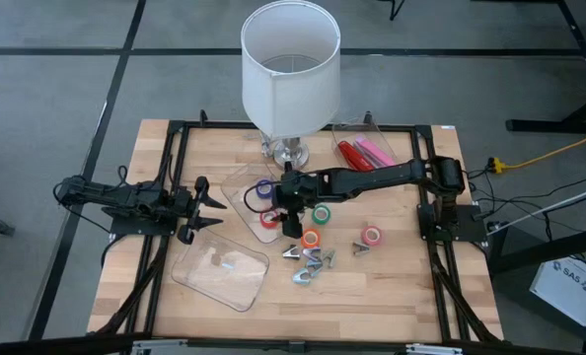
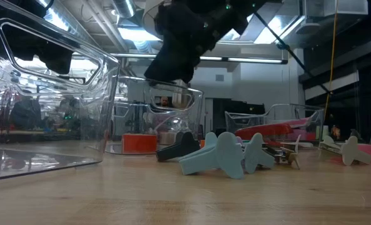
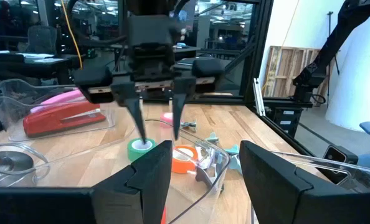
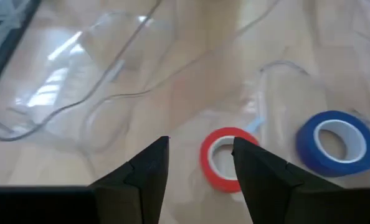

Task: Pick and place Stapler, Stapler remover, tape
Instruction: Put the green tape into the middle transparent bin

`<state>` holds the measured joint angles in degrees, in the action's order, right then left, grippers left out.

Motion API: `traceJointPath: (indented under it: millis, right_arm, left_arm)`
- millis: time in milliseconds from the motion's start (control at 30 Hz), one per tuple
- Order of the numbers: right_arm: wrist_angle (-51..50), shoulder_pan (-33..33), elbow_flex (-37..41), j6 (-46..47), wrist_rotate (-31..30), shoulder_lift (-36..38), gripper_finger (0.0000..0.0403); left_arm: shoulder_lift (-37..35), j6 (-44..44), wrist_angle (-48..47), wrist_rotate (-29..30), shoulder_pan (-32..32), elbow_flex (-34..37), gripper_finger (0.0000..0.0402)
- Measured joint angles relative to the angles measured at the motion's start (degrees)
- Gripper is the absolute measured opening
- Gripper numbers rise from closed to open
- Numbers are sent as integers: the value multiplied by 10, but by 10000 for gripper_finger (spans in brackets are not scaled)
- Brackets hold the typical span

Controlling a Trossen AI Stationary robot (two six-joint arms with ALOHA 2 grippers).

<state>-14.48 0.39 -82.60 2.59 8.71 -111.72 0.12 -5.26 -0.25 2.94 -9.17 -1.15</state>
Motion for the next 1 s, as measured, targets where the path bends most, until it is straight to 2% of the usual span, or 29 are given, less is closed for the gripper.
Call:
traceJointPath:
  millis: [233, 400, 533, 1000]
  right_arm:
    - [-73, 2, -52, -1, 7, 0, 170]
    - [-173, 15, -83, -29, 89, 0, 169]
    - [-248, 30, -107, -31, 129, 0, 169]
    - [-448, 73, -132, 0, 134, 10, 169]
  left_arm:
    - [0, 0, 0, 0, 0, 0, 185]
    - [0, 0, 0, 0, 0, 0, 185]
    - [0, 0, 0, 0, 0, 0, 185]
    - [0, 0, 0, 0, 0, 0, 185]
